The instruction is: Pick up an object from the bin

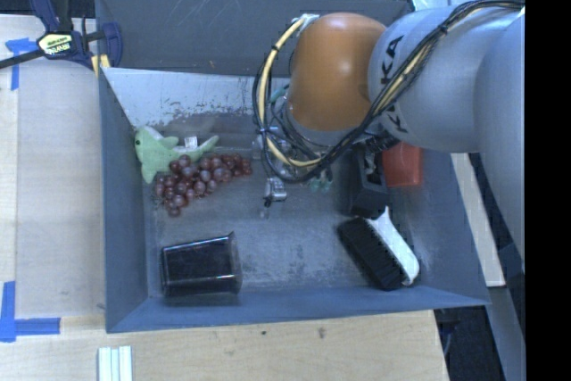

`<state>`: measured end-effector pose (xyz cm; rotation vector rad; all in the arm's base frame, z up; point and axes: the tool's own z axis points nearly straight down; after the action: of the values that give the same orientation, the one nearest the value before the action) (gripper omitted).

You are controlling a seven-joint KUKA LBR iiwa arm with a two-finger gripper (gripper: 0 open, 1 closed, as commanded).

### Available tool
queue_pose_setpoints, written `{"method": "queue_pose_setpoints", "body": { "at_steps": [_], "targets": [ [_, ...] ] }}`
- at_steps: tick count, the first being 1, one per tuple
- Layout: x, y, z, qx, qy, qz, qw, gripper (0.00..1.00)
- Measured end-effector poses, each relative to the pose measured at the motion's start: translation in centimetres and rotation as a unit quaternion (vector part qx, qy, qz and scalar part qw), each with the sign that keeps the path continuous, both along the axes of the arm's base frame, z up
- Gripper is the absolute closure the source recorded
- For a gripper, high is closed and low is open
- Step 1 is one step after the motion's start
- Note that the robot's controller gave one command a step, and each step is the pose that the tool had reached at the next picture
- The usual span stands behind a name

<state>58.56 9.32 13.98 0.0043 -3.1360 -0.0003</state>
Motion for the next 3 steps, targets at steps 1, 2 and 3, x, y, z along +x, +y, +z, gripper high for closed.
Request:
{"method": "queue_pose_setpoints", "body": {
  "at_steps": [1, 2, 3],
  "targets": [
    [0.2, 0.0, 0.5, 0.0, -0.0041, -0.001, 1.0, 0.0],
    [1.8, 5.3, -1.4, 0.0, -0.0042, -0.021, 0.9998, 0.0],
    [2.3, 8.2, -4.1, 0.002, -0.0045, 0.016, 0.9999, 0.0]
  ]
}}
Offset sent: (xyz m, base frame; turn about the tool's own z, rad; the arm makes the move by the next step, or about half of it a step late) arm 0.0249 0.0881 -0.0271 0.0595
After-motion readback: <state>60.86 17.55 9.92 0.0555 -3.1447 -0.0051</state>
